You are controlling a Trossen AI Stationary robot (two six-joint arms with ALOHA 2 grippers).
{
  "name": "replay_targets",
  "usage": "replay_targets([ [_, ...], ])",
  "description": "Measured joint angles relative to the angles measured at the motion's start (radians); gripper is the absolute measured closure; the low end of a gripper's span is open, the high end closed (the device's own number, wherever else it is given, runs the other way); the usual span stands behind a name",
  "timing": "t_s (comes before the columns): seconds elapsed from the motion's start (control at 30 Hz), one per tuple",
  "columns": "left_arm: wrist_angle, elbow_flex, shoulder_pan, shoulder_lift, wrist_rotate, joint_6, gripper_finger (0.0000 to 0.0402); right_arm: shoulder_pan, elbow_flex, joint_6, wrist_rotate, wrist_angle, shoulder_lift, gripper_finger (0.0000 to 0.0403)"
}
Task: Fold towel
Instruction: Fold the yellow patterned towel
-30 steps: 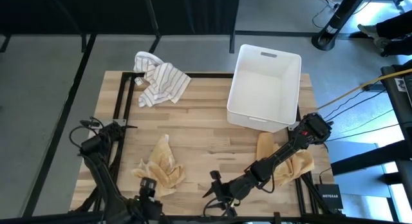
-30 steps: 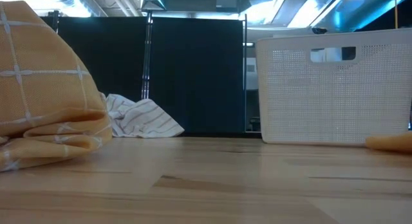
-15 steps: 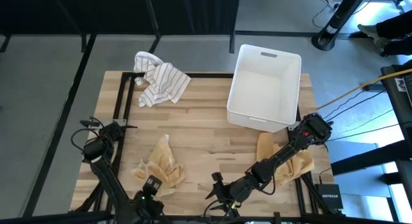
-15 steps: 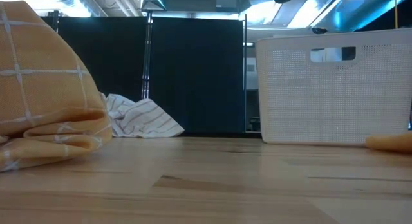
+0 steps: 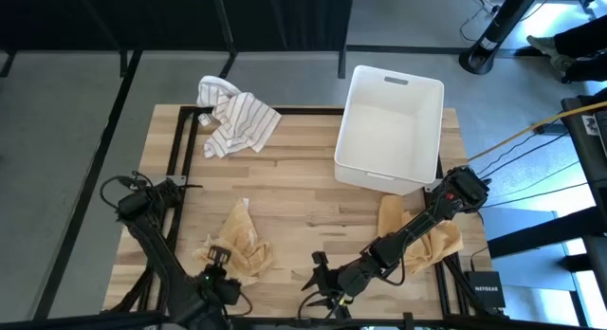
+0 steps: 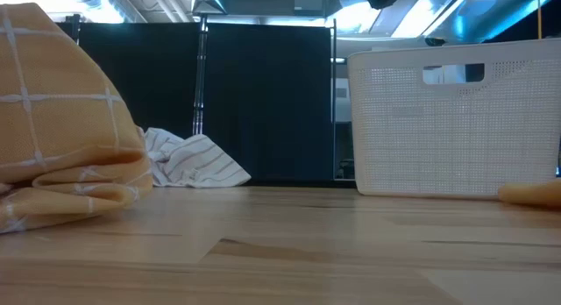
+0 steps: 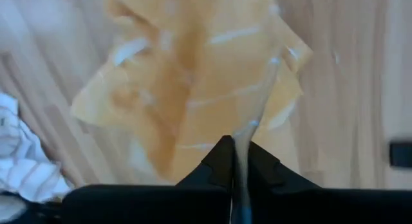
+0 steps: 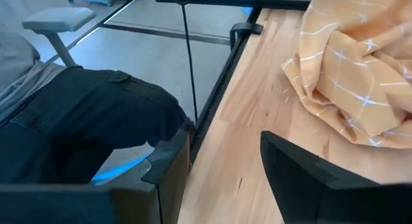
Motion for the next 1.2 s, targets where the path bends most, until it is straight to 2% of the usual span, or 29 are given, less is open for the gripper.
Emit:
replay_targets([
  [0.07, 0.0, 0.01, 0.022, -0.032, -0.016, -0.009, 0.04, -0.001, 0.009, -0.005, 0.004, -0.089, -0.038, 0.0208],
  [0.23, 0.003, 0.099, 0.084, -0.165, -0.122, -0.016, 0.0401, 0.002, 0.088, 0.002, 0.093, -0.395, -0.185, 0.0208],
  [0.37, 0.027, 0.178, 0.141, -0.278, -0.243, -0.037, 0.04, 0.009, 0.136, 0.015, 0.162, -0.5, -0.276, 0.0208],
  [0.53, 0.092, 0.261, 0.203, -0.393, -0.399, 0.096, 0.04, 0.007, 0.136, -0.008, 0.237, -0.506, -0.298, 0.0208],
  [0.67, 0.266, 0.319, 0.24, -0.445, -0.492, 0.282, 0.04, -0.016, 0.135, -0.034, 0.274, -0.497, -0.272, 0.0208],
  [0.83, 0.429, 0.335, 0.275, -0.475, -0.505, 0.435, 0.04, -0.047, 0.135, -0.032, 0.28, -0.438, -0.214, 0.0208],
  [1.03, 0.419, 0.328, 0.307, -0.47, -0.504, 0.454, 0.04, -0.05, 0.134, 0.043, 0.274, -0.399, -0.116, 0.0208],
  [1.2, 0.408, 0.3, 0.33, -0.469, -0.501, 0.452, 0.0399, -0.037, 0.135, 0.079, 0.239, -0.22, 0.007, 0.0208],
])
